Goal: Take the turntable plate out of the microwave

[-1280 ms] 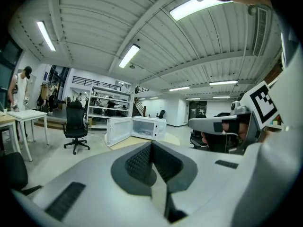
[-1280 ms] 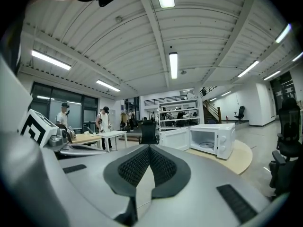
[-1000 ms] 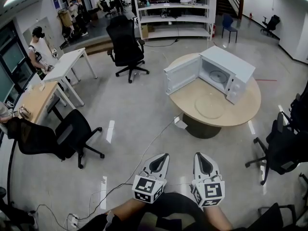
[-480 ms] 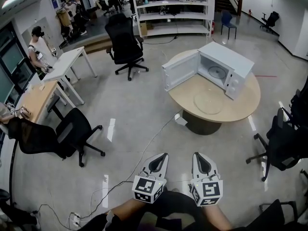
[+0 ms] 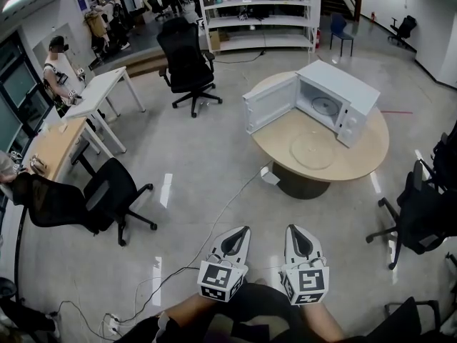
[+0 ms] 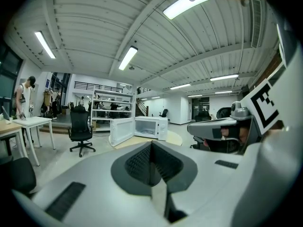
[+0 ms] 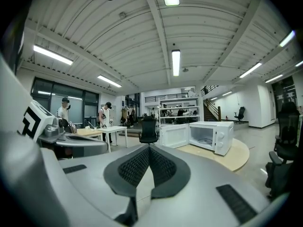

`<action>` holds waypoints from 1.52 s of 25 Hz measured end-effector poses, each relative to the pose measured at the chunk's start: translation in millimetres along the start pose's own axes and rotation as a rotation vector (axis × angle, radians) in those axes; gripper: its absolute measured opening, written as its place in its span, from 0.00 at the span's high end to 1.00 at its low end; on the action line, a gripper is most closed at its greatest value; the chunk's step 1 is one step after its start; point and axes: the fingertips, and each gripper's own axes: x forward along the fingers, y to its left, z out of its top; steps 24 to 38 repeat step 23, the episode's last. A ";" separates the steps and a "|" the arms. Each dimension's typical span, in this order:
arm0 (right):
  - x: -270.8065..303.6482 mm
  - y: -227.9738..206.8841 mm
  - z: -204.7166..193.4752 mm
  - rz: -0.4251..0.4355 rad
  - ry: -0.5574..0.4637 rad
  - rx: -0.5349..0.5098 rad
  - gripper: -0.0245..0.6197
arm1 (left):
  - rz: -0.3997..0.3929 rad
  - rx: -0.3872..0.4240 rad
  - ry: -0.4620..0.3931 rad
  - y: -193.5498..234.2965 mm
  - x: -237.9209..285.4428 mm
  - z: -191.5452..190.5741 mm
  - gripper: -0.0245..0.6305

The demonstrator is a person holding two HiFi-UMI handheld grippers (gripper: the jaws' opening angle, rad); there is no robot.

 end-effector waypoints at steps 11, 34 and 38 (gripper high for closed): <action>4.8 3.4 0.1 0.016 0.007 -0.007 0.94 | 0.026 0.003 -0.008 3.1 -1.9 1.4 0.89; 1.5 -15.6 -4.2 0.003 0.001 -0.004 0.94 | 0.005 0.024 -0.011 -12.7 12.9 1.7 0.89; 1.5 -15.6 -4.2 0.003 0.001 -0.004 0.94 | 0.005 0.024 -0.011 -12.7 12.9 1.7 0.89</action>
